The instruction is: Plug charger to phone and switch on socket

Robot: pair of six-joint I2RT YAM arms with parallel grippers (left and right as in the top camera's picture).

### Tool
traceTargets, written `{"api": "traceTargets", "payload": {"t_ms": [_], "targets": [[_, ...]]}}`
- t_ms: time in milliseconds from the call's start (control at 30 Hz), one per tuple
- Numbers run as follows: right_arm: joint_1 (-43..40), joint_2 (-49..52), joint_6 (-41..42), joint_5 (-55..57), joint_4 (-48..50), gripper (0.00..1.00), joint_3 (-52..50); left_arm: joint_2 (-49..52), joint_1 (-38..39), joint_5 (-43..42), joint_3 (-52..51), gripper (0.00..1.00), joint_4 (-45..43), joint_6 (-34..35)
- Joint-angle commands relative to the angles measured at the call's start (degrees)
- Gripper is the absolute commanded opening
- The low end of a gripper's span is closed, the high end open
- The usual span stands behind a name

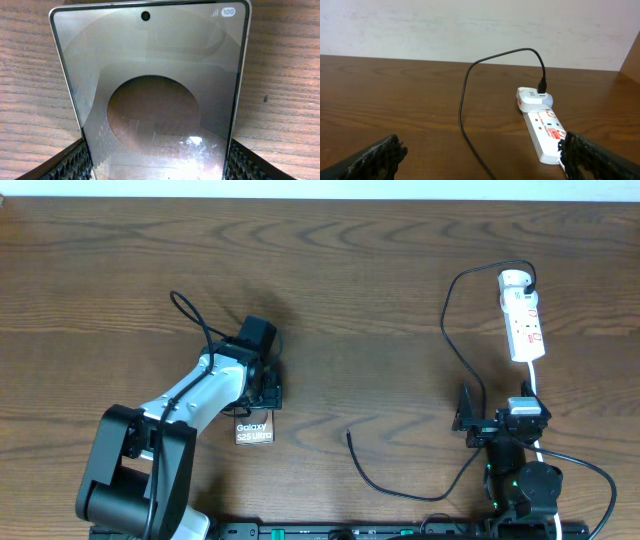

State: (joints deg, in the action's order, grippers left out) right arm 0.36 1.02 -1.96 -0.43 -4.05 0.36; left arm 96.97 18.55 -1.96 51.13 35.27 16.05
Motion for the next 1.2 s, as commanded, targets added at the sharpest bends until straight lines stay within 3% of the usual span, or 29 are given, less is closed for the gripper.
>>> {"api": "traceTargets", "payload": {"t_ms": [0,300,500,633,800,967,1167], "targets": [[0.48,-0.15,-0.46,0.11,-0.26,0.99,-0.04,-2.99,-0.2,0.94,3.52,0.08,0.66,-0.96],[0.48,-0.15,-0.46,0.11,-0.26,0.99,-0.04,-15.39,-0.2,0.92,8.55,0.07,1.31,-0.55],[0.48,-0.15,-0.46,0.11,-0.26,0.99,-0.04,-26.27,-0.26,0.94,8.85,0.08,1.31,7.52],[0.48,-0.15,-0.46,0.11,-0.26,0.99,-0.04,-33.29,-0.26,0.92,8.85,0.07,1.53,19.63],[0.48,-0.15,-0.46,0.11,-0.26,0.99,-0.04,-41.11,-0.55,-0.96,8.85,0.08,3.1,41.0],[0.48,-0.15,-0.46,0.11,-0.26,0.99,-0.04,-46.29,-4.7,-12.74,8.85,0.07,2.4,58.53],[0.48,-0.15,-0.46,0.11,-0.26,0.99,-0.04,-47.63,-12.68,-32.26,8.85,0.08,-1.9,71.28]]}}
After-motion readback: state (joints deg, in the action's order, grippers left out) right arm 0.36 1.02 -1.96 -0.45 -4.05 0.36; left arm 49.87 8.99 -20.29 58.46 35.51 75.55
